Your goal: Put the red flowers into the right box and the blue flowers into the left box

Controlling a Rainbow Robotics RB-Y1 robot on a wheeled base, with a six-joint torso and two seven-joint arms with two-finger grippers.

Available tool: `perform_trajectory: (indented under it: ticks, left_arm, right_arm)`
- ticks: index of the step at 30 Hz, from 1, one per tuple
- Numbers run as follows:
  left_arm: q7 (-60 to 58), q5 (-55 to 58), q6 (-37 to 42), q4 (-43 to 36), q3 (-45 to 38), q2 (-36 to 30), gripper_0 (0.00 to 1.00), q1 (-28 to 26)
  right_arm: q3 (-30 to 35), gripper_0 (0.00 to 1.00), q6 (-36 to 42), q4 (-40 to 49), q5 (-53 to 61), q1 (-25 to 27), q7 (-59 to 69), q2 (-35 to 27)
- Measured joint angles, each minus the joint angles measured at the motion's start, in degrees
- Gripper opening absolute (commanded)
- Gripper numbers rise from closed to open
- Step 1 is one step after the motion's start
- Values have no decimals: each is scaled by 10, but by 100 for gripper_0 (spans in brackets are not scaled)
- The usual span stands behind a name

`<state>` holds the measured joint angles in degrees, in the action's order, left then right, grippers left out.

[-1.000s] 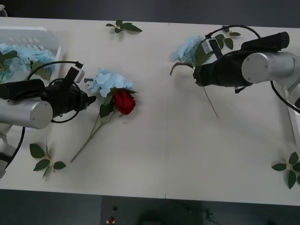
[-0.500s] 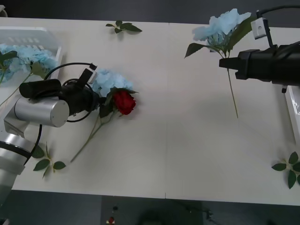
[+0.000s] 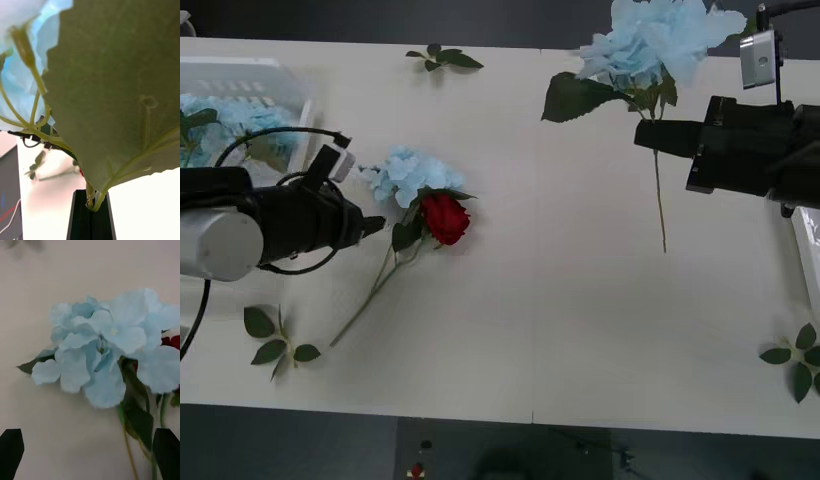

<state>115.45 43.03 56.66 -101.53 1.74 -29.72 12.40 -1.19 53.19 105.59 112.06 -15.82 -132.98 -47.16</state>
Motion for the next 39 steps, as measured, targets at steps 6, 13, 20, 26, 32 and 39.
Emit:
perform_trajectory:
  ticks: [6,13,20,26,32,39]
  left_arm:
    - [111,191,115,-40,-130,-1,100,-41]
    - [227,448,172,52,-175,15,100,-37]
    - [359,619,191,165,-103,21,100,1]
    - [375,697,191,194,-56,71,100,33]
    - [375,703,183,195,-28,131,100,56]
    - [375,703,151,195,-3,175,100,64]
  right_arm:
    - [-6,0,-19,27,-12,0,0,53]
    - [-73,0,-72,31,7,-21,0,68]
    - [-160,0,-143,31,18,-56,1,68]
    - [-200,0,-182,31,18,-77,11,68]
    - [-215,0,-183,23,18,-101,27,68]
    - [-219,0,-183,2,18,-122,30,77]
